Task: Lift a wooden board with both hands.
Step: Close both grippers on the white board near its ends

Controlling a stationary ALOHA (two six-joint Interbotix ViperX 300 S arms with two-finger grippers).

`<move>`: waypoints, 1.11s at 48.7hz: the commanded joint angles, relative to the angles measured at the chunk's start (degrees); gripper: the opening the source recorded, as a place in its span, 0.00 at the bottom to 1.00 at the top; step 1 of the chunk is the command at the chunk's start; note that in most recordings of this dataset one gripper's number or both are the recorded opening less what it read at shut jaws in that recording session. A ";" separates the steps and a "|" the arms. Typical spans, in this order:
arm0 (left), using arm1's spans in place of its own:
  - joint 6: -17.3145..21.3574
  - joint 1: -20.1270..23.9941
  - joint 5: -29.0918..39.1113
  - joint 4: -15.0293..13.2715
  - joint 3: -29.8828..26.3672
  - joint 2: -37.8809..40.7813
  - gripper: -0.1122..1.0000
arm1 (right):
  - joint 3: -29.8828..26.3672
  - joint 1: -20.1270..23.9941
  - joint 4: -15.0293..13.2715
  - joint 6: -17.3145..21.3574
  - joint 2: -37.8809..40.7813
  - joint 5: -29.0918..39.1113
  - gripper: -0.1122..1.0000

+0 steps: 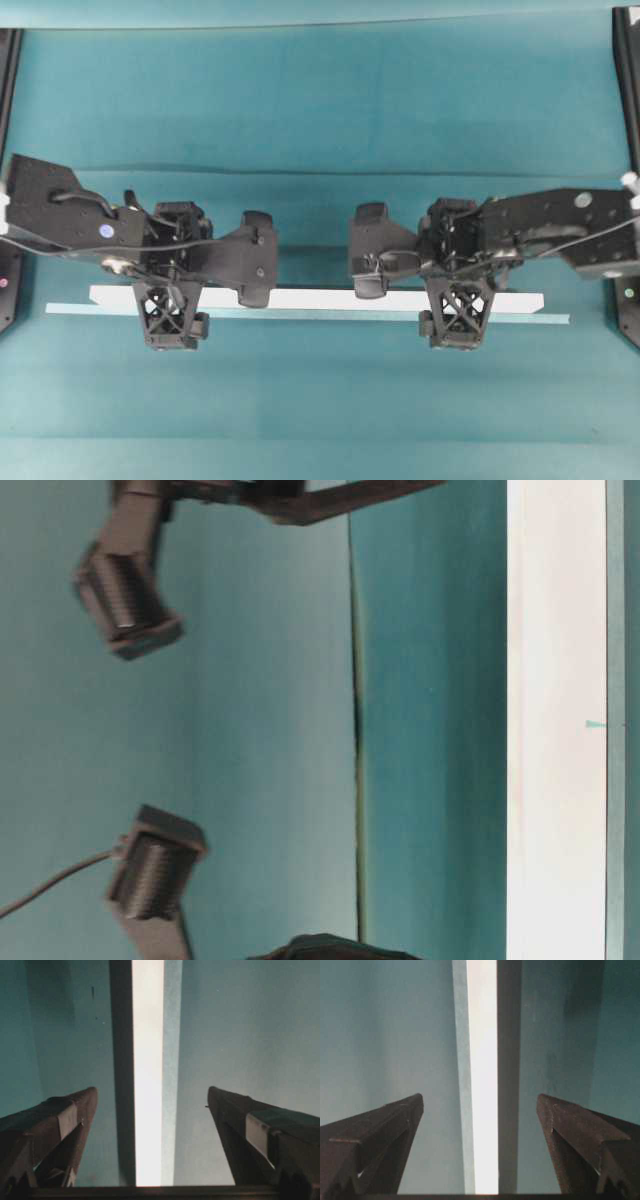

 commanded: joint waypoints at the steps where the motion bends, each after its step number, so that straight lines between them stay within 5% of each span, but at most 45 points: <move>1: -0.09 -0.09 -1.67 0.09 0.00 0.62 0.98 | 1.05 0.35 -0.09 -0.35 1.14 -2.64 0.95; 14: -0.09 0.53 -7.21 0.18 2.37 3.87 0.98 | 2.90 0.26 -0.09 -0.44 3.16 -6.24 0.95; 54: 0.00 1.32 -9.84 0.09 3.52 4.83 0.98 | 4.04 -0.53 -0.70 -0.62 6.33 -11.60 0.95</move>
